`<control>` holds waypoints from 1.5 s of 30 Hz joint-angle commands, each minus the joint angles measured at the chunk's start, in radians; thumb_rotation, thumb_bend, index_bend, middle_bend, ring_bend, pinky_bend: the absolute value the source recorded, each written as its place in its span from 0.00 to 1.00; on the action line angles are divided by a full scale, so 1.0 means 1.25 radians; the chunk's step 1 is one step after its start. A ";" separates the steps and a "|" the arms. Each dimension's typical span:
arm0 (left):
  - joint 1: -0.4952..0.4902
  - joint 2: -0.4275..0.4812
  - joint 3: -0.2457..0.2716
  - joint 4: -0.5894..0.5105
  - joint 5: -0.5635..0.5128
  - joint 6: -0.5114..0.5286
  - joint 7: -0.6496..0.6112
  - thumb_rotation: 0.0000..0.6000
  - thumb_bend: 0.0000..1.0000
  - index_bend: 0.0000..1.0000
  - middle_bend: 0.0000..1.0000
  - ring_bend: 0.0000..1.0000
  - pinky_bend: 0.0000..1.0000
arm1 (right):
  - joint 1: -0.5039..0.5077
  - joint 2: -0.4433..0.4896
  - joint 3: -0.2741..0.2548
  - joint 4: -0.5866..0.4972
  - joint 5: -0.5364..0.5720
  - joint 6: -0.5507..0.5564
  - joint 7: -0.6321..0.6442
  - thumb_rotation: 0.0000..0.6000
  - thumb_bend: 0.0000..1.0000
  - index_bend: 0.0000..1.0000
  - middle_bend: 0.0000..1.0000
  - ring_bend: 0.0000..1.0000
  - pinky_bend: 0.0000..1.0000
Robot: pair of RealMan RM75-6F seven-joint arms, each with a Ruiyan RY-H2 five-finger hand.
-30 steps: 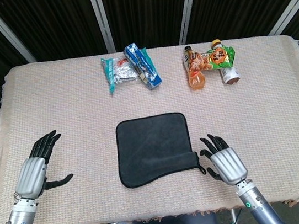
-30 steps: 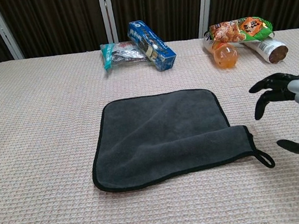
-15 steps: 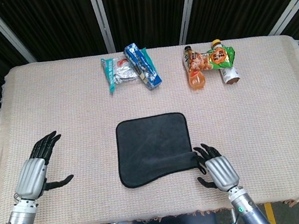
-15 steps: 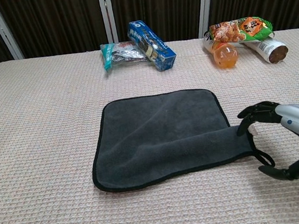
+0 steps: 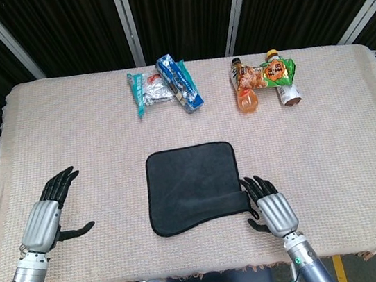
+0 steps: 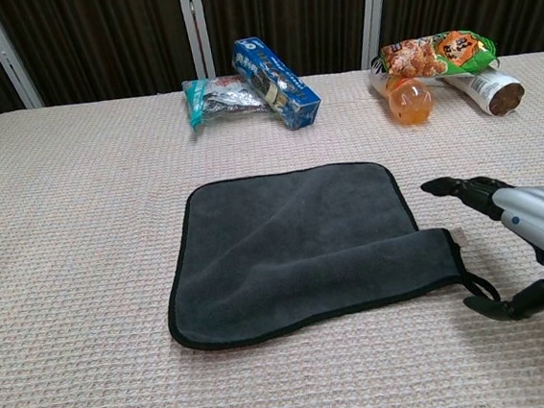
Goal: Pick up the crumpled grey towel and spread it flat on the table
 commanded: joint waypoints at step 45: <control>0.014 0.003 -0.017 -0.005 -0.004 -0.025 -0.021 1.00 0.04 0.06 0.00 0.00 0.00 | -0.068 -0.041 0.029 0.029 0.003 0.009 -0.014 1.00 0.26 0.48 0.17 0.03 0.14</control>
